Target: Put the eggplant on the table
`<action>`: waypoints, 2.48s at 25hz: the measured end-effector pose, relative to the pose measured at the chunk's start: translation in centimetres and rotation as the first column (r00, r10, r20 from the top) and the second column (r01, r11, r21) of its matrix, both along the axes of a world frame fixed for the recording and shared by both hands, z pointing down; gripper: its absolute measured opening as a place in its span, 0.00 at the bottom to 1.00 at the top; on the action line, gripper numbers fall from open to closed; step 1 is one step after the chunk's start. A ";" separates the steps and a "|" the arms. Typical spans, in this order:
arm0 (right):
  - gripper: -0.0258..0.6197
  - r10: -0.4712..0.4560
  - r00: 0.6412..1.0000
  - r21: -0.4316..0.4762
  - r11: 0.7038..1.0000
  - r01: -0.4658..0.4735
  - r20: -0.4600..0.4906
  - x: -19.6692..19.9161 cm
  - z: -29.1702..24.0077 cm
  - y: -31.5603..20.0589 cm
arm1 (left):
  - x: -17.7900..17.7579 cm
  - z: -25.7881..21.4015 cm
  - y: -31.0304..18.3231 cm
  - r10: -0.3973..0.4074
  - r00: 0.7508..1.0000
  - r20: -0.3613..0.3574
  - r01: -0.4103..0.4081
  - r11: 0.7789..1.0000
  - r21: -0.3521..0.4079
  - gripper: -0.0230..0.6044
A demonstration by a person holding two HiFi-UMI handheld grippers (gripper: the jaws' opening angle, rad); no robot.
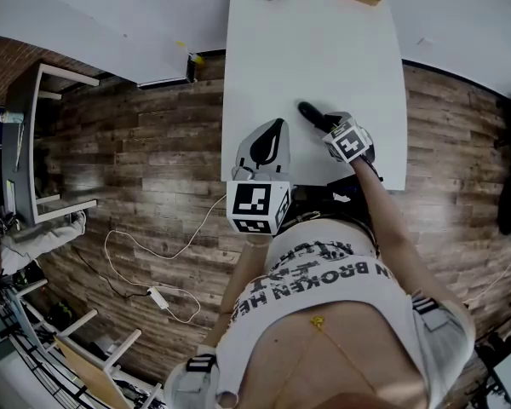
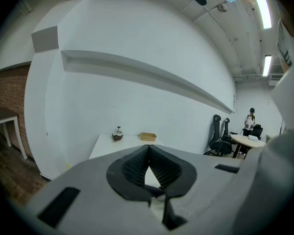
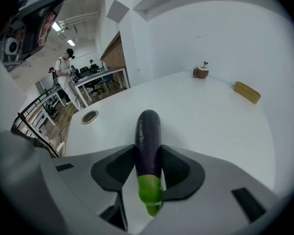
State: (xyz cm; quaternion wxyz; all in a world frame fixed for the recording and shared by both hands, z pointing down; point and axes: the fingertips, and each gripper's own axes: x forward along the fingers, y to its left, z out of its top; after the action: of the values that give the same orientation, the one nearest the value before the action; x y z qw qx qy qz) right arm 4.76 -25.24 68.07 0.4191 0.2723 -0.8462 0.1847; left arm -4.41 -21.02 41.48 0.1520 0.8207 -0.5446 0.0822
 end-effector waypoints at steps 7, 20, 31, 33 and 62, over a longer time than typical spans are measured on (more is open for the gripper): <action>0.30 0.003 1.000 -0.016 1.000 -0.003 -0.012 0.5 0.8 -0.2 | 0.3 0.2 -0.4 0.009 1.000 0.002 -0.009 1.000 -0.007 0.03; 0.30 -0.002 1.000 -0.040 0.999 0.002 -0.015 0.6 1.3 0.0 | 0.3 0.0 -1.0 0.013 1.000 0.006 -0.013 1.000 -0.007 0.03; 0.30 -0.004 1.000 -0.042 0.999 0.004 -0.014 0.6 1.3 0.3 | 0.3 0.1 -0.9 0.019 1.000 0.005 -0.019 1.000 -0.005 0.03; 0.30 -0.003 1.000 -0.046 0.999 0.003 -0.013 0.5 1.3 0.2 | 0.3 0.1 -1.0 0.018 1.000 0.005 -0.018 1.000 -0.007 0.03; 0.36 -0.078 0.992 -0.012 0.997 0.077 -0.099 0.3 1.9 0.5 | 0.0 0.3 -0.5 0.012 1.000 0.002 -0.012 1.000 -0.003 0.03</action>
State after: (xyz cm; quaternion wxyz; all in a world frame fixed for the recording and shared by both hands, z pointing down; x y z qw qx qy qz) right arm 5.11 -24.77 69.93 0.4687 0.2465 -0.8335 0.1579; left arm -4.37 -21.55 41.74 0.1521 0.8235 -0.5400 0.0848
